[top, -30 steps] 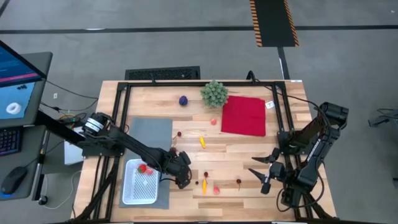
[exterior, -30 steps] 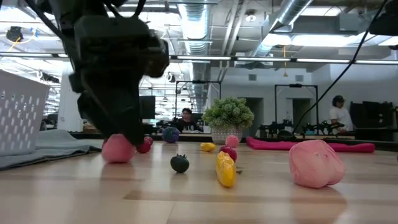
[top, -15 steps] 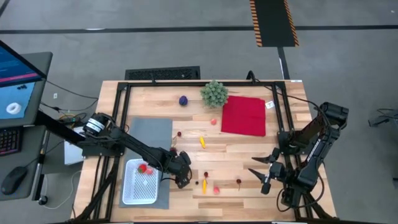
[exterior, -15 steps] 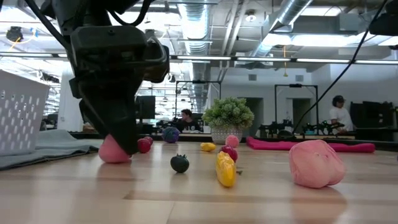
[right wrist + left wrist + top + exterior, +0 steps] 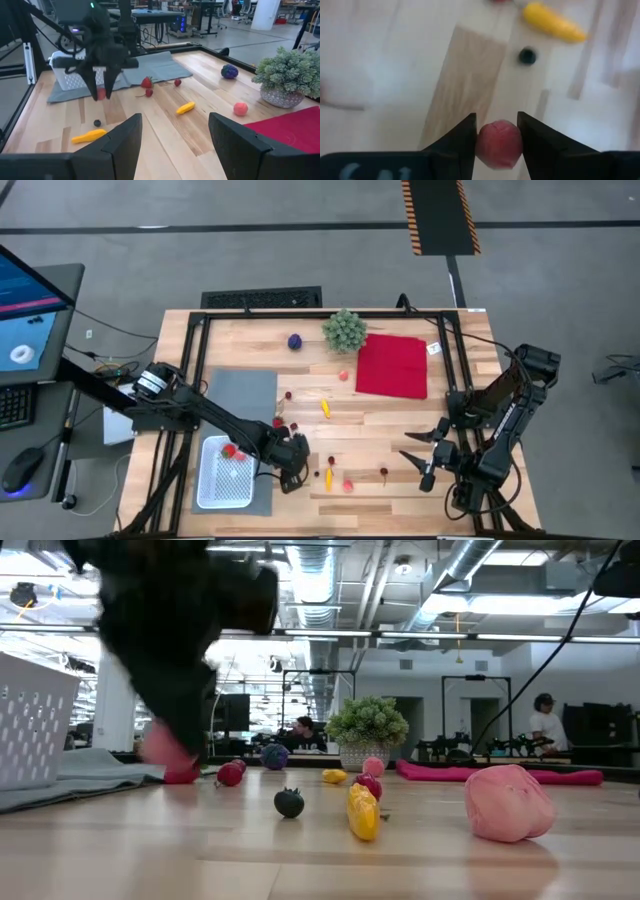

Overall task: Pick and placing Produce into tupperware
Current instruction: Put the pink apricot into the white basket

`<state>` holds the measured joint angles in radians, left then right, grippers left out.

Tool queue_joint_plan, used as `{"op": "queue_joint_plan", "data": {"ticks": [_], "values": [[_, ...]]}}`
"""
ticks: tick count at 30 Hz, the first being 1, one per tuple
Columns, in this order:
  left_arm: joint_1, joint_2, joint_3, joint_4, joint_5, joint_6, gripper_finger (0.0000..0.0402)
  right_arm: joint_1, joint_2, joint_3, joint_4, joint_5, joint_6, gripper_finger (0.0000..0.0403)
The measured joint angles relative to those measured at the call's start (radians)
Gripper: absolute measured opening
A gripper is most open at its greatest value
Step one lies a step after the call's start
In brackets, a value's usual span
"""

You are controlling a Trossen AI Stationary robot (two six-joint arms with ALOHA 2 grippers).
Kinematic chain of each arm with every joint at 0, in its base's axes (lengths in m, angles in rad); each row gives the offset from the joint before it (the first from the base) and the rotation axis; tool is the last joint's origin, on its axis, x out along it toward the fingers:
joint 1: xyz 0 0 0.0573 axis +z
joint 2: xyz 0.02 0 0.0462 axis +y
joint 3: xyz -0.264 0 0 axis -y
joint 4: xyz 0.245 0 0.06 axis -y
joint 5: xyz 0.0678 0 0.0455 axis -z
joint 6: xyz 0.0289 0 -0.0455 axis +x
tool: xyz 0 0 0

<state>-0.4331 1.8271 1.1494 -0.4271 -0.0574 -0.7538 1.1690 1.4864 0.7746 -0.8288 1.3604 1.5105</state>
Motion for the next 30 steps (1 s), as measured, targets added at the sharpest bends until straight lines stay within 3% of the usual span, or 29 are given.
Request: {"op": "queue_joint_plan", "data": {"ticks": [7, 14, 21, 30], "values": [[-0.028, 0.000, 0.231, -0.384, -0.142, 0.029, 0.0122, 0.000, 0.000, 0.000, 0.002, -0.003, 0.000, 0.0255], [-0.127, -0.002, 0.386, -0.756, -0.293, -0.109, 0.0122, 0.000, 0.000, 0.000, 0.004, -0.028, 0.000, 0.0255], [-0.262, -0.003, 0.397, -1.010, -0.314, -0.381, 0.0120, 0.000, 0.000, 0.000, 0.008, -0.028, 0.000, 0.0255], [-0.424, -0.002, 0.322, -1.016, -0.273, -0.632, 0.0119, 0.000, 0.000, 0.000, 0.008, -0.027, 0.000, 0.0255]]}}
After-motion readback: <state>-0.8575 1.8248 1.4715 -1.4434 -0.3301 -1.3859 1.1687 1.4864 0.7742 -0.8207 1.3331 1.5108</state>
